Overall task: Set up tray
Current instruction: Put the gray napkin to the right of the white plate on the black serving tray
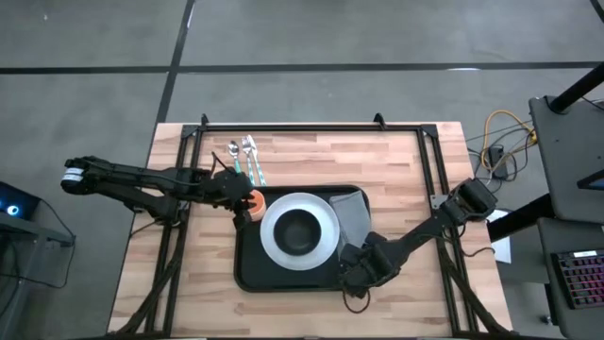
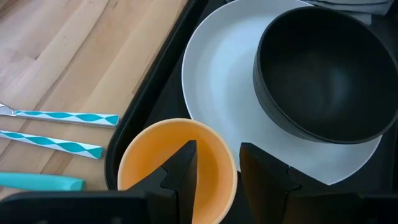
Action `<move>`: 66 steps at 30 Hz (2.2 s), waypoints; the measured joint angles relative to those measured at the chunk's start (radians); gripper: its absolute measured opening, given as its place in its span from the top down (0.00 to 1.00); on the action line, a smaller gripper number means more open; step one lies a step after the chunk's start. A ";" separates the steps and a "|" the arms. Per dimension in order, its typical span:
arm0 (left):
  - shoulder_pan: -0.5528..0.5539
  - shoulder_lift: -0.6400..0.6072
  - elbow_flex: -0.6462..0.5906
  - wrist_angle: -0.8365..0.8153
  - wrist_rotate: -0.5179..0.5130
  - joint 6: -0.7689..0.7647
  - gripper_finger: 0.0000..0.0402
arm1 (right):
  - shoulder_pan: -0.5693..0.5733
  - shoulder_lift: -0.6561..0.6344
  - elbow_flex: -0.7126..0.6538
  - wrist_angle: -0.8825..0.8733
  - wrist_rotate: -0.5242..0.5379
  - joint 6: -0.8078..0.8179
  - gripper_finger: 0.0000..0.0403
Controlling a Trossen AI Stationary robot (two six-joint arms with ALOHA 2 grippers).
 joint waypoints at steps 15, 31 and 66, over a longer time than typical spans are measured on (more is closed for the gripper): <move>0.000 0.000 0.000 0.001 -0.001 0.000 0.75 | 0.158 0.001 0.017 -0.117 0.225 -0.064 0.49; 0.001 0.000 0.000 0.001 -0.002 0.009 0.75 | 0.268 0.355 0.340 -0.408 0.425 -0.192 0.49; 0.000 0.000 0.000 0.002 -0.009 0.018 0.75 | 0.213 0.370 0.237 -0.349 0.439 -0.265 0.76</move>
